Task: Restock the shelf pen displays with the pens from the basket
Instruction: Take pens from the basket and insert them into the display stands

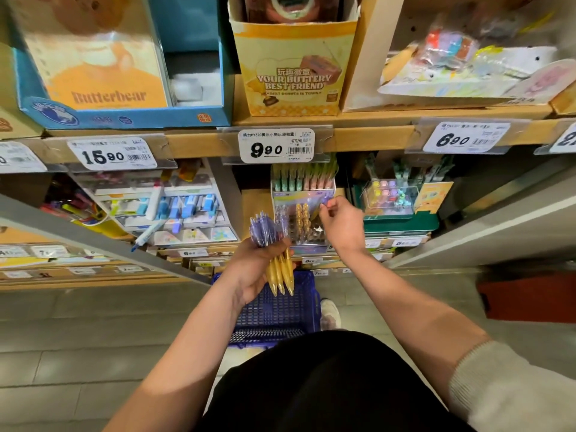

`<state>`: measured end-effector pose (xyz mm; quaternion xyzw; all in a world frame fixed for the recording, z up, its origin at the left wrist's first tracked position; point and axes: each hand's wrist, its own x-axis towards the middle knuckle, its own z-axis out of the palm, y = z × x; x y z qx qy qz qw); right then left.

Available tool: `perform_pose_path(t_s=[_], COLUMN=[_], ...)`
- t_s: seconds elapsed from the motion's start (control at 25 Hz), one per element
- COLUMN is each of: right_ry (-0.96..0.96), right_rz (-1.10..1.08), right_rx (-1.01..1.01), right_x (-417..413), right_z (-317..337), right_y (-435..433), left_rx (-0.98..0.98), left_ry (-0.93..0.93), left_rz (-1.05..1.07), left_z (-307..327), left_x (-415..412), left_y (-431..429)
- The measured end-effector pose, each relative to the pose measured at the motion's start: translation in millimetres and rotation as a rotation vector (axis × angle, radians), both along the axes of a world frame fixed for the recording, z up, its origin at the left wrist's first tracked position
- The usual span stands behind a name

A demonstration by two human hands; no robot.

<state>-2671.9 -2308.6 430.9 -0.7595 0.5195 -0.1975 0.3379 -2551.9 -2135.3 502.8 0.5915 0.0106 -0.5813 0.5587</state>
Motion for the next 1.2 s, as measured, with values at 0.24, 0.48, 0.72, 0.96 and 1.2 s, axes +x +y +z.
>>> perform_pose_path(t_s=[0.24,0.48,0.72,0.96,1.2], right_ry=[0.089,0.265,0.315,0.236,0.344], right_rz=[0.065,0.155,0.048,0.028,0.063], right_rx=[-0.061,-0.015,0.063,0.107,0.142], right_x=[-3.8,10.8,26.0,9.4,14.4], right_z=[-2.8,-3.5,3.3,-10.8,-7.1], right_y=[-1.8,-1.2,-5.6,3.4,-6.2], left_rx=[-0.016,-0.009,-0.010,-0.005,0.008], left_ry=[0.029,0.013,-0.012,-0.014,-0.015], left_rz=[-0.016,-0.024,-0.044,-0.036,-0.062], left_z=[-2.7,-3.4,1.4,-0.5,-8.0], left_x=[7.7,5.8,0.8,1.9,1.8], left_y=[-1.7,-2.9,-7.3,-6.1,-6.1])
